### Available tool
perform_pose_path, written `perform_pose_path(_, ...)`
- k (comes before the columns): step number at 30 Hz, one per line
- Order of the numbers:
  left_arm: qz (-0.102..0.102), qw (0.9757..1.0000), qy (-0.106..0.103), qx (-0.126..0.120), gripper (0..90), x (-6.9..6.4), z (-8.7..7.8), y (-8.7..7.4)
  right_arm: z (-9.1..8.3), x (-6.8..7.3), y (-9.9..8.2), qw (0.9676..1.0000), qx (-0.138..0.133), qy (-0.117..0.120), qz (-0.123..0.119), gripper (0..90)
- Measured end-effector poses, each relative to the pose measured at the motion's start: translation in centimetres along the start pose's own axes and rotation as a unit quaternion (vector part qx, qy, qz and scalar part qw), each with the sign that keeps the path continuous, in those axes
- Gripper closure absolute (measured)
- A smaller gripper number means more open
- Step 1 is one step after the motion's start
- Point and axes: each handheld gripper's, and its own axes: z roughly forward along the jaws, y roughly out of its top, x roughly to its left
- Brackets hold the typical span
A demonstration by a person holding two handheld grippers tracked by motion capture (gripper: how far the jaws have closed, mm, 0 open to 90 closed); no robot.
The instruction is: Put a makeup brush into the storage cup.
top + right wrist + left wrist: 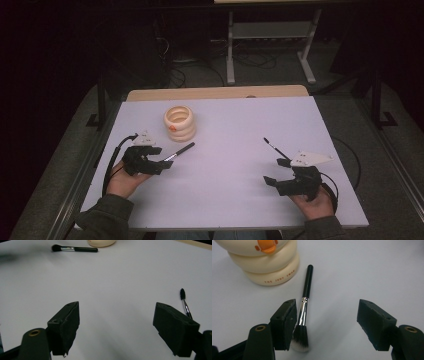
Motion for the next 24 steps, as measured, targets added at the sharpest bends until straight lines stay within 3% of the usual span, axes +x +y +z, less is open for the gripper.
perform_pose_path(6,-0.001,0.9994,0.0,0.033,38.3,1.2,1.5,0.8,0.3,-0.2,0.2,1.0,-0.001,0.005,0.001,20.3)
perform_pose_path(8,-0.011,0.9993,-0.012,0.035,40.1,1.4,2.2,0.9,0.5,-0.2,0.1,1.0,0.005,0.008,-0.001,20.3)
perform_pose_path(12,-0.007,0.9985,-0.008,0.053,44.0,1.7,3.7,1.1,0.4,0.0,0.3,0.9999,0.009,0.009,-0.011,20.5)
perform_pose_path(17,0.012,0.997,0.007,0.075,48.2,1.8,5.4,1.9,0.3,-0.1,0.2,0.9998,0.011,0.012,-0.011,20.1)
perform_pose_path(21,0.004,0.9968,0.001,0.08,51.4,1.8,6.0,2.0,0.2,0.0,0.3,0.9998,0.008,0.011,-0.011,20.3)
perform_pose_path(22,0.014,0.9961,0.004,0.087,52.5,1.9,6.2,2.0,0.2,0.0,0.3,0.9998,0.008,0.011,-0.011,20.4)
perform_pose_path(24,0.006,0.9956,0.009,0.093,54.2,2.0,6.6,2.0,0.4,-0.1,0.3,0.9998,0.011,0.014,-0.011,20.3)
